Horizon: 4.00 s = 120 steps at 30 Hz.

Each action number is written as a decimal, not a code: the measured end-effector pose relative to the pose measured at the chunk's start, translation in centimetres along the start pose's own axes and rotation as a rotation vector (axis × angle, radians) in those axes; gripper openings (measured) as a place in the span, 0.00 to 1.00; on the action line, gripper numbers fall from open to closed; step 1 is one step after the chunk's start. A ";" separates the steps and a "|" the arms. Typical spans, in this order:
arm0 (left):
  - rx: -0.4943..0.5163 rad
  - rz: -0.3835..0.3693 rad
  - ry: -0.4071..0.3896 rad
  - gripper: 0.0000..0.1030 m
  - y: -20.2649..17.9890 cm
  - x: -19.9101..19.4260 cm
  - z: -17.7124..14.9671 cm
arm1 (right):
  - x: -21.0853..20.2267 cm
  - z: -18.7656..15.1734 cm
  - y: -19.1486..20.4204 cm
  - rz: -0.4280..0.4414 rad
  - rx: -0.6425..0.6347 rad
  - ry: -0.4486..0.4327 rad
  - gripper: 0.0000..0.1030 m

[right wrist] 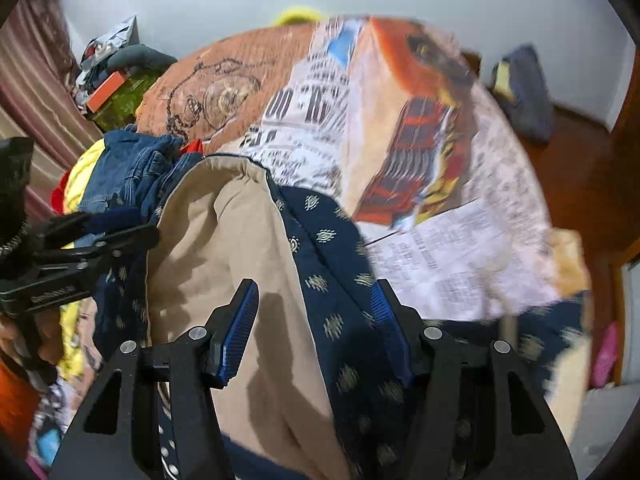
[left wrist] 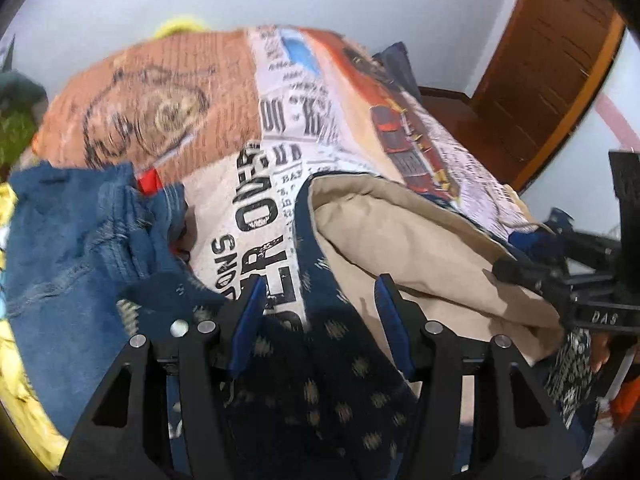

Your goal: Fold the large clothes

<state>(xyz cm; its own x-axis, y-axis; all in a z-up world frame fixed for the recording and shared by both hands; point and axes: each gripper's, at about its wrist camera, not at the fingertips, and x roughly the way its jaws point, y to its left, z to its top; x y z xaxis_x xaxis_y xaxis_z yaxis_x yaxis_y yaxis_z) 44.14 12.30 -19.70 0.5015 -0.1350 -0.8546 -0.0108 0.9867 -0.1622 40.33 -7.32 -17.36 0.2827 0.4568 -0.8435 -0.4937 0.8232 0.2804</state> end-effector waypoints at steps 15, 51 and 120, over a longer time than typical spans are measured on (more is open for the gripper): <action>0.078 -0.081 -0.109 0.07 -2.7 -3.1 0.8 | -2.1 0.1 -1.0 0.093 0.027 -0.067 0.10; 0.246 -0.139 0.046 0.35 -9.7 -10.9 -19.7 | -12.0 -19.7 -0.8 -0.002 0.084 -0.008 0.13; -0.302 -0.026 -0.029 0.73 7.9 -7.7 -15.6 | -11.4 -12.8 -7.0 -0.173 0.194 -0.123 0.62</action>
<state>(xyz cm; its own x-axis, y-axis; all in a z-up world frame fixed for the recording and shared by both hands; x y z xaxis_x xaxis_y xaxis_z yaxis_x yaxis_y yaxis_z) 26.68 19.73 -22.10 0.5292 -0.1531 -0.8346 -0.2524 0.9106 -0.3271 30.00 -22.59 -15.61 0.4526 0.3319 -0.8276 -0.2661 0.9361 0.2299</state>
